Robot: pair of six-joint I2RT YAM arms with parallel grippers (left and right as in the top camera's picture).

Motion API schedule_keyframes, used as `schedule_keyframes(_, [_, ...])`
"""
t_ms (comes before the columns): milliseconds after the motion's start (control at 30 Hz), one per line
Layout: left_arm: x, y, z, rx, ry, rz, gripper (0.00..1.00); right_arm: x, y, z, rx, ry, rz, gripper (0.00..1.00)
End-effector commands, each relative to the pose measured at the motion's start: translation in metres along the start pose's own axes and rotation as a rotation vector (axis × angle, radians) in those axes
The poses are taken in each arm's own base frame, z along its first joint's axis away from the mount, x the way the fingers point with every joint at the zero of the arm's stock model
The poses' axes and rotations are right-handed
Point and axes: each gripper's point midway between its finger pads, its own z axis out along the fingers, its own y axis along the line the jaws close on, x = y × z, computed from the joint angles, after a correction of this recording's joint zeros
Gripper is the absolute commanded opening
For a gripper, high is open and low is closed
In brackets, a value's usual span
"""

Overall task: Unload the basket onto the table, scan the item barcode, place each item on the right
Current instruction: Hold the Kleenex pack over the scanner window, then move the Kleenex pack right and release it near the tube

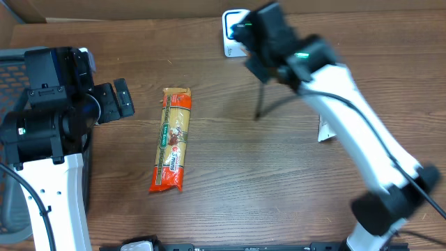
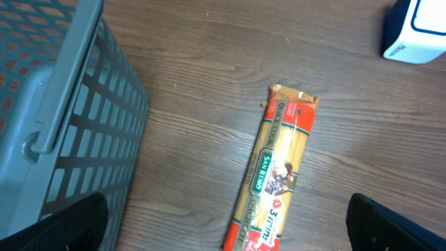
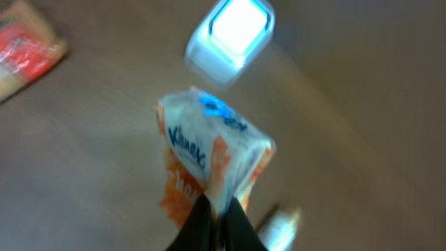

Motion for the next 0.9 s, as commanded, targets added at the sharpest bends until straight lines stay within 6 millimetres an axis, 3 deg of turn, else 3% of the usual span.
schedule_keyframes(0, [-0.002,-0.002,0.000,0.007,-0.004,0.017,1.00,0.048,0.006,-0.005,-0.123,0.173,0.291,0.04])
schedule_keyframes(67, [-0.002,-0.002,-0.001,0.007,-0.004,0.017,1.00,0.084,0.008,0.002,-0.137,0.311,0.313,0.04])
schedule_keyframes(233, [-0.002,-0.002,-0.001,0.007,-0.004,0.017,1.00,0.142,0.009,0.041,-0.144,0.462,0.324,0.07])
schedule_keyframes(500, [-0.002,-0.002,-0.001,0.007,-0.004,0.017,1.00,0.212,-0.003,0.094,-0.098,0.539,0.420,0.18])
schedule_keyframes(567, [-0.002,-0.002,-0.001,0.007,-0.004,0.017,1.00,0.225,-0.008,0.101,-0.089,0.548,0.446,0.26])
schedule_keyframes(633, [-0.002,-0.002,-0.001,0.007,-0.004,0.016,1.00,0.241,-0.016,0.102,-0.071,0.575,0.477,0.58])
schedule_keyframes(700, [-0.002,-0.002,-0.001,0.007,-0.004,0.017,1.00,0.245,-0.021,0.101,-0.067,0.579,0.493,0.80])
schedule_keyframes(767, [-0.002,-0.002,0.000,0.007,-0.003,0.017,1.00,0.243,-0.023,0.098,-0.071,0.584,0.497,0.91])
schedule_keyframes(867, [-0.002,-0.002,-0.001,0.007,-0.004,0.017,1.00,0.226,-0.025,0.089,-0.096,0.559,0.510,0.95])
